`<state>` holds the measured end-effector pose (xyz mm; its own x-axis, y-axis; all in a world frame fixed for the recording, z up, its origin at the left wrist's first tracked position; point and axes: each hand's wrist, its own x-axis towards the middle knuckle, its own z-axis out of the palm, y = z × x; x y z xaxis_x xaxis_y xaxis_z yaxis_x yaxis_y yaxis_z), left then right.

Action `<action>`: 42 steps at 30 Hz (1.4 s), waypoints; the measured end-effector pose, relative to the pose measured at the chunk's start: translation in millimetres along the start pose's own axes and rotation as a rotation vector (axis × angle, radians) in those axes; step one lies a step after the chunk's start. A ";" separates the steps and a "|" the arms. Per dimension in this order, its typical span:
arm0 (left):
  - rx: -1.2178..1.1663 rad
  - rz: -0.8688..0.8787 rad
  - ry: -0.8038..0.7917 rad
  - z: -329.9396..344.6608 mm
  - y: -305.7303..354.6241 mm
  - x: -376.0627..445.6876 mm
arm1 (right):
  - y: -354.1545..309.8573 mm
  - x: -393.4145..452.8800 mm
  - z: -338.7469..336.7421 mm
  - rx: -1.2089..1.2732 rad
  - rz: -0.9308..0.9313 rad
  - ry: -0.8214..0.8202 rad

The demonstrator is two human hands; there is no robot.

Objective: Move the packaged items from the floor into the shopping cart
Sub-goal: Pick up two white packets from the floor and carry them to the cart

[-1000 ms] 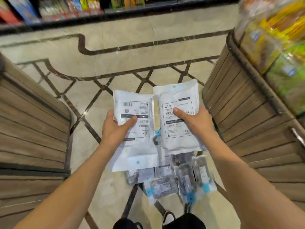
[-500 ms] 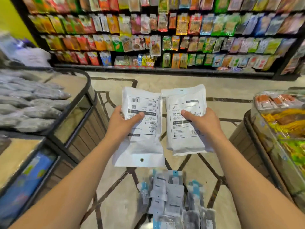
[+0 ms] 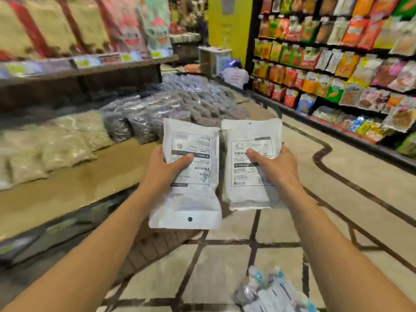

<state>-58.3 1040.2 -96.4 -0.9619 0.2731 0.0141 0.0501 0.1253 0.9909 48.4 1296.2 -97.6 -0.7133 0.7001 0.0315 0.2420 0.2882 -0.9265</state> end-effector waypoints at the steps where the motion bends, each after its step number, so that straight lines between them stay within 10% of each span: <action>1: -0.008 -0.022 0.070 -29.2 -5.6 -6.7 | -10.0 -3.0 26.6 -0.002 -0.037 -0.056; 22: -0.102 -0.086 1.161 -556.7 -67.6 -391.8 | -220.4 -441.8 479.8 0.091 -0.474 -1.035; 42: -0.354 -0.094 1.666 -858.7 -147.7 -644.2 | -294.2 -839.6 778.9 0.118 -0.585 -1.606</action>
<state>323.1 26.8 -136.6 -0.1884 -0.9698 -0.1551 0.1443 -0.1836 0.9724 63.8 114.7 -143.5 -0.5950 -0.8027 0.0395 -0.2657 0.1501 -0.9523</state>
